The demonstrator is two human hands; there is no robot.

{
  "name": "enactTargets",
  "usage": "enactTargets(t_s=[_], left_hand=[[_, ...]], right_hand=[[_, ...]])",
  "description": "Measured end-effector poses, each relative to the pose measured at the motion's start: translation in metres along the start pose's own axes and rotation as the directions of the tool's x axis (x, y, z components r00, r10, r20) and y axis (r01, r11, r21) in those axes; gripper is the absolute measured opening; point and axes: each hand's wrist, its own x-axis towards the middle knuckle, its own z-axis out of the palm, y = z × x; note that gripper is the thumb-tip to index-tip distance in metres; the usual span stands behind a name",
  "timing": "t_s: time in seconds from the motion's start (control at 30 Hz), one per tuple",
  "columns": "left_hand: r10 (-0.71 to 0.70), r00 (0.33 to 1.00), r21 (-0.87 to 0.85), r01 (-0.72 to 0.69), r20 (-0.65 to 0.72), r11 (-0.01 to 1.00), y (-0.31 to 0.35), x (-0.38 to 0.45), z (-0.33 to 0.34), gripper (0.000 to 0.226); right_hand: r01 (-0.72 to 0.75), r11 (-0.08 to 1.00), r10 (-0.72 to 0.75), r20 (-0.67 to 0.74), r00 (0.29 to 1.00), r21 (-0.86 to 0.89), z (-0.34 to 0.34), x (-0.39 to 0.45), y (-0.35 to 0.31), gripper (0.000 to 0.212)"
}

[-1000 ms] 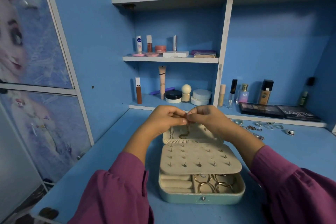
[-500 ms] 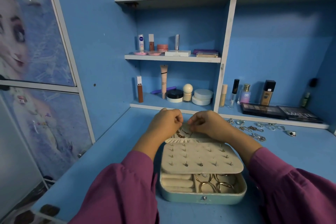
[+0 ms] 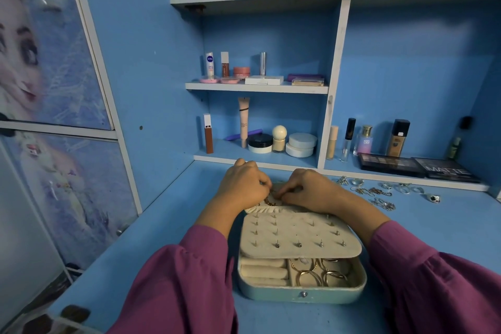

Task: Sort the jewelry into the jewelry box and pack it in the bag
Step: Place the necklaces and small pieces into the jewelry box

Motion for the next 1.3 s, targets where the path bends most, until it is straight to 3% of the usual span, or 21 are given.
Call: enactTargets(t_s=[0.27, 0.4, 0.57, 0.73, 0.9, 1.03, 1.13, 1.3], left_hand=[[-0.029, 0.999, 0.051, 0.029, 0.016, 0.998, -0.006, 0.001, 0.003, 0.026], [-0.106, 0.994, -0.022, 0.107, 0.041, 0.994, -0.013, 0.000, 0.004, 0.023], [-0.068, 0.993, -0.108, 0.079, 0.101, 0.991, -0.003, -0.012, -0.005, 0.017], [-0.095, 0.977, -0.212, 0.136, 0.192, 0.968, 0.001, -0.016, -0.008, 0.018], [-0.104, 0.982, -0.132, 0.126, 0.160, 0.983, 0.001, -0.015, -0.003, 0.046], [-0.079, 0.973, -0.101, 0.103, 0.217, 0.990, 0.008, -0.013, 0.000, 0.052], [-0.083, 0.979, -0.132, 0.109, 0.188, 0.985, 0.007, -0.012, 0.004, 0.057], [-0.097, 0.977, -0.135, 0.124, 0.192, 0.983, 0.003, -0.010, 0.007, 0.066]], right_hand=[[-0.066, 0.997, 0.066, 0.009, 0.998, 0.035, -0.004, -0.003, 0.002, 0.018], [-0.140, 0.980, 0.134, 0.049, 0.990, 0.139, -0.004, -0.003, 0.002, 0.018], [-0.149, 0.943, 0.120, 0.115, 0.986, 0.297, -0.008, -0.007, -0.001, 0.012], [-0.168, 0.942, 0.121, 0.172, 0.978, 0.292, -0.013, -0.008, -0.002, 0.020], [-0.228, 0.946, 0.163, 0.273, 0.948, 0.228, -0.012, -0.009, -0.007, 0.030], [-0.237, 0.924, 0.149, 0.288, 0.946, 0.301, -0.013, -0.011, -0.012, 0.034], [-0.198, 0.929, 0.114, 0.266, 0.957, 0.312, -0.014, -0.011, -0.012, 0.030], [-0.256, 0.886, 0.139, 0.304, 0.942, 0.387, -0.015, -0.011, -0.015, 0.032]])
